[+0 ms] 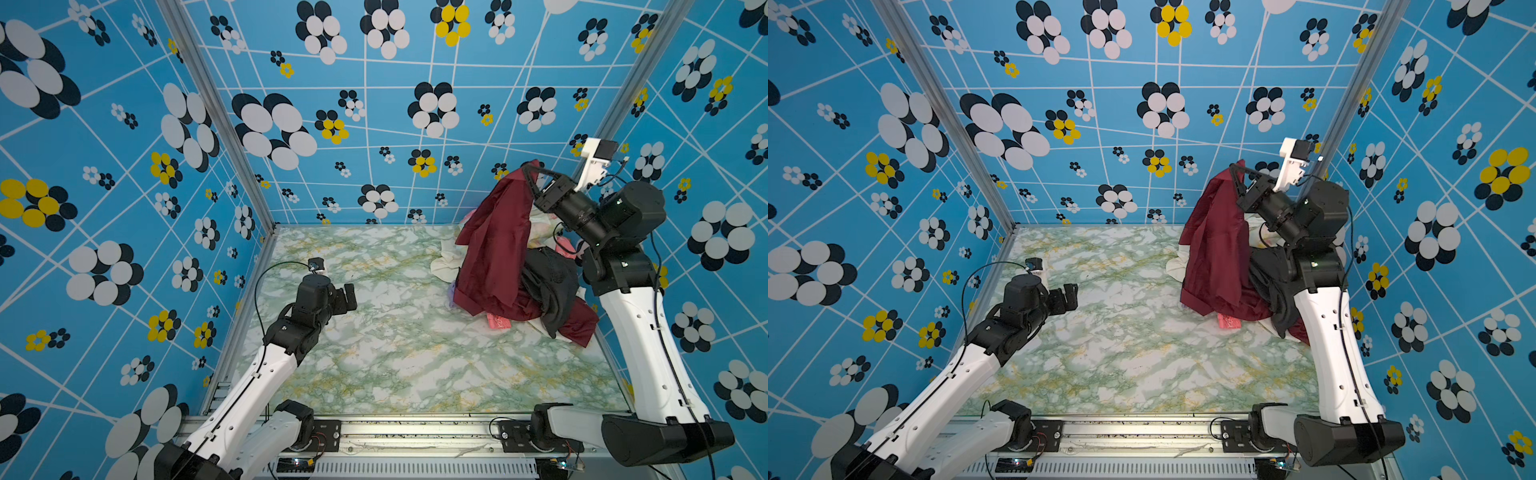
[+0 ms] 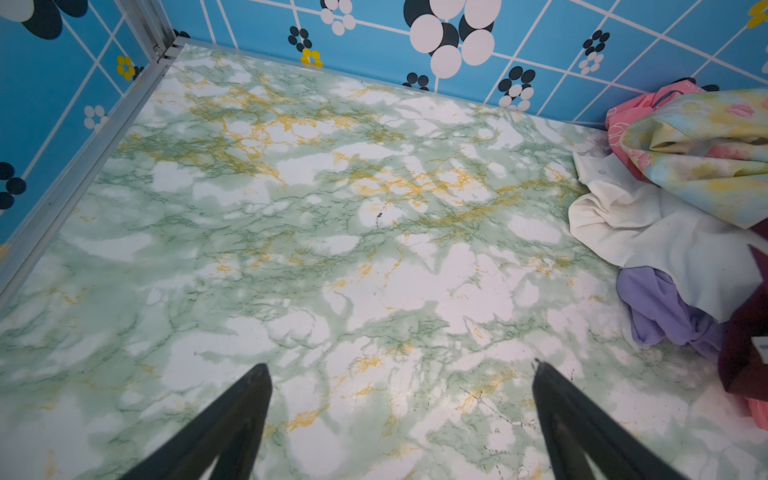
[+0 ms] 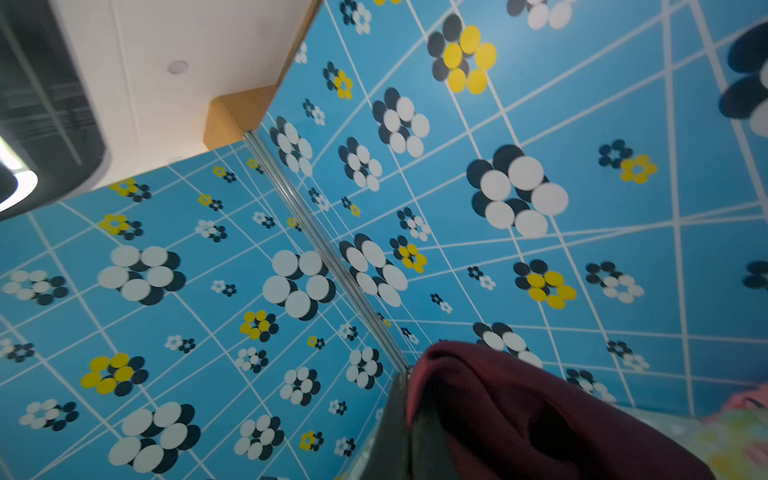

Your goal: Pick out a specific cloth from the pile

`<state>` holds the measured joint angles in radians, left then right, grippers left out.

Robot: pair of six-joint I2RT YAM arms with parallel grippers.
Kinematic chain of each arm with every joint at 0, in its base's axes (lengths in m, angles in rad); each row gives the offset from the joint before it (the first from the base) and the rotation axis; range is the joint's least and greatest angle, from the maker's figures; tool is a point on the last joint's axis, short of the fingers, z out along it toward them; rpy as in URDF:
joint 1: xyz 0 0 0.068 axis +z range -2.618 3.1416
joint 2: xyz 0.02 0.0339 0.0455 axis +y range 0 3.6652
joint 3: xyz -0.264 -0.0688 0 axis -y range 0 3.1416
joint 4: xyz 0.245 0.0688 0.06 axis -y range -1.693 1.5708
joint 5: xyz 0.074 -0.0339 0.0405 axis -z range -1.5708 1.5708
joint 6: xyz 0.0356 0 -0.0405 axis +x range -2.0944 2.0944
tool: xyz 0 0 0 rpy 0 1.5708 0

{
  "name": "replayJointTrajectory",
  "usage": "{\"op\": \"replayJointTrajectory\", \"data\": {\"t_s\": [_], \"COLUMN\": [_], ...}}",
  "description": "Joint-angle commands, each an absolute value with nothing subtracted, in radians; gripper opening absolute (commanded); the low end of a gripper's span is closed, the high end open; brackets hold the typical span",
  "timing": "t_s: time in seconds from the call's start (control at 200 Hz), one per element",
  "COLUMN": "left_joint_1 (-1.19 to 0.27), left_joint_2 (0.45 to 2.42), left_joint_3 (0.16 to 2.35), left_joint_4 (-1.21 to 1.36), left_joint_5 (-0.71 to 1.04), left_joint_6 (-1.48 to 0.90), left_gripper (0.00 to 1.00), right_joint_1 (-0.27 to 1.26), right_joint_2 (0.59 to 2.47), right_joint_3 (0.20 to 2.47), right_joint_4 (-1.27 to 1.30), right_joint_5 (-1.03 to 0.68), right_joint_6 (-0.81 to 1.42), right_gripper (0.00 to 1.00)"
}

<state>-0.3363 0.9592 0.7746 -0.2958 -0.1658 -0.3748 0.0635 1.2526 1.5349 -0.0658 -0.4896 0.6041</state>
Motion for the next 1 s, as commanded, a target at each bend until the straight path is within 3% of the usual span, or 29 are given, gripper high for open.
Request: {"op": "replayJointTrajectory", "data": {"t_s": [0.0,0.34,0.64,0.71,0.805,0.855,0.87,0.995], "left_joint_1": [-0.344,-0.366,-0.382,-0.386,-0.393,-0.394,-0.396,-0.398], "left_joint_2": [0.969,1.019,1.046,1.057,1.066,1.067,1.065,1.059], "left_joint_3": [0.769,0.799,0.816,0.828,0.843,0.843,0.842,0.836], "left_joint_4": [-0.269,-0.260,-0.248,-0.257,-0.272,-0.275,-0.275,-0.268], "left_joint_5": [-0.169,-0.153,-0.146,-0.144,-0.147,-0.150,-0.152,-0.155], "left_joint_6": [-0.380,-0.377,-0.369,-0.363,-0.355,-0.352,-0.353,-0.355], "left_gripper": [0.99,0.99,0.99,0.99,0.99,0.99,0.99,0.99], "right_joint_1": [0.072,0.085,0.094,0.094,0.093,0.093,0.094,0.093], "right_joint_2": [1.188,1.168,1.120,1.124,1.140,1.150,1.152,1.179], "right_joint_3": [1.452,1.251,1.087,1.045,1.025,1.023,1.022,0.993], "right_joint_4": [-0.329,-0.676,-0.685,-0.637,-0.617,-0.622,-0.623,-0.613], "right_joint_5": [-0.334,-0.149,-0.148,-0.166,-0.145,-0.127,-0.124,-0.098], "right_joint_6": [0.447,0.392,0.433,0.441,0.428,0.413,0.406,0.375], "right_gripper": [0.00,0.00,0.00,0.36,0.76,0.89,0.98,0.99]}}
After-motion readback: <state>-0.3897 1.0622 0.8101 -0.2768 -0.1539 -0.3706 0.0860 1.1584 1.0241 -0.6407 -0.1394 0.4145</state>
